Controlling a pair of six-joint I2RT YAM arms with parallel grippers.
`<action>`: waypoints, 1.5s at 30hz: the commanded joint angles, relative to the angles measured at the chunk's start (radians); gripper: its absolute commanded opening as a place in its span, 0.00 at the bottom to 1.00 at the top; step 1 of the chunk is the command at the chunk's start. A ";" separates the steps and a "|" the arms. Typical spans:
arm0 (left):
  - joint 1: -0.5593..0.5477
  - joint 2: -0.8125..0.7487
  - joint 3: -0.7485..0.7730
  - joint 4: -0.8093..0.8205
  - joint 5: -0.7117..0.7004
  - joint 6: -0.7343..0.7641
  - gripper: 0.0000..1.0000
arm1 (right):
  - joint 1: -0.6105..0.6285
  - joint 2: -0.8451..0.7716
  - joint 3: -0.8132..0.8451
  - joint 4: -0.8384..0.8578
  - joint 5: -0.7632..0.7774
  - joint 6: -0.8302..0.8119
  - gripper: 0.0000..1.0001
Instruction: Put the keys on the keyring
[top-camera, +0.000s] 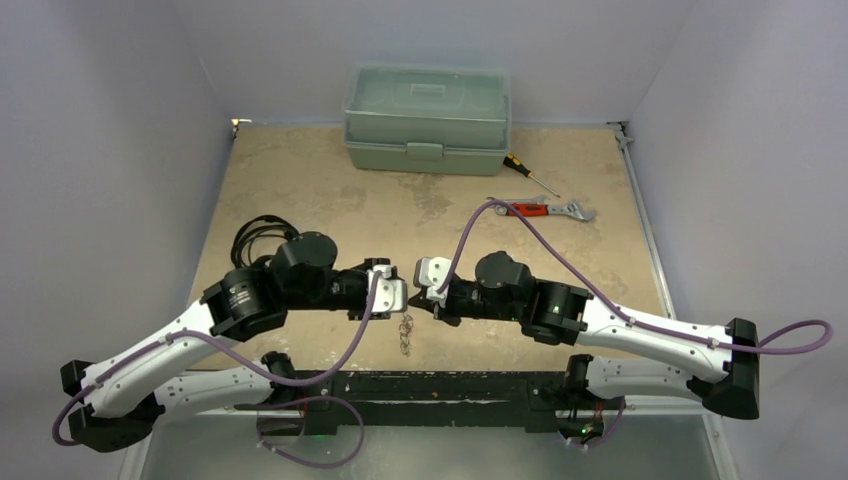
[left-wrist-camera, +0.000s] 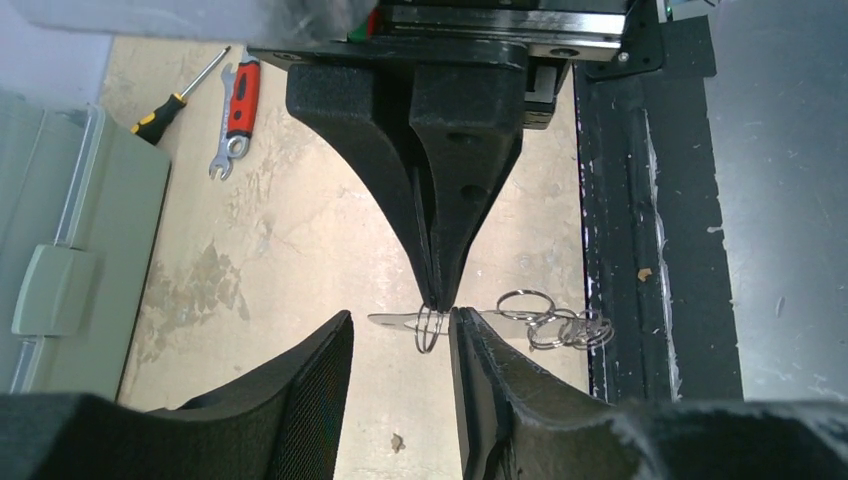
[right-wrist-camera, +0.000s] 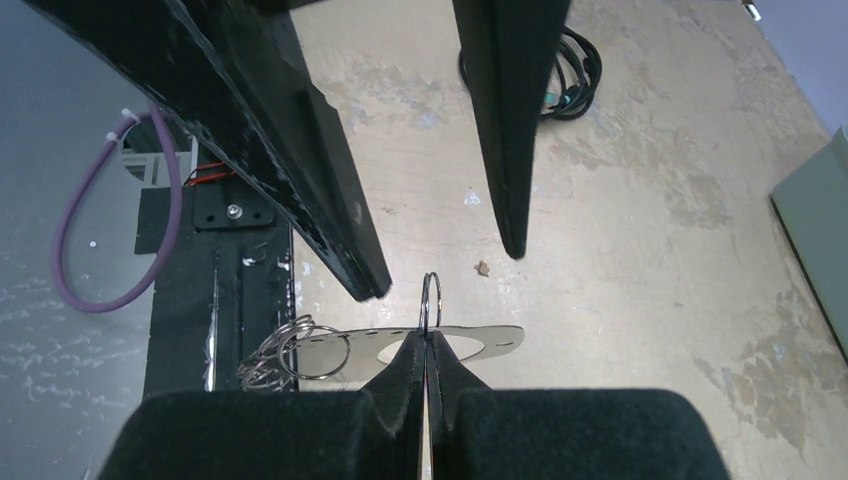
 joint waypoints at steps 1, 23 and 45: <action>-0.002 0.047 0.052 -0.023 -0.002 0.032 0.39 | 0.008 -0.018 0.048 0.035 0.006 -0.016 0.00; -0.001 0.111 0.065 -0.050 -0.032 0.007 0.33 | 0.018 -0.046 0.036 0.045 0.008 -0.016 0.00; -0.001 0.004 -0.047 0.068 -0.023 -0.027 0.30 | 0.018 -0.055 0.033 0.052 0.002 -0.014 0.00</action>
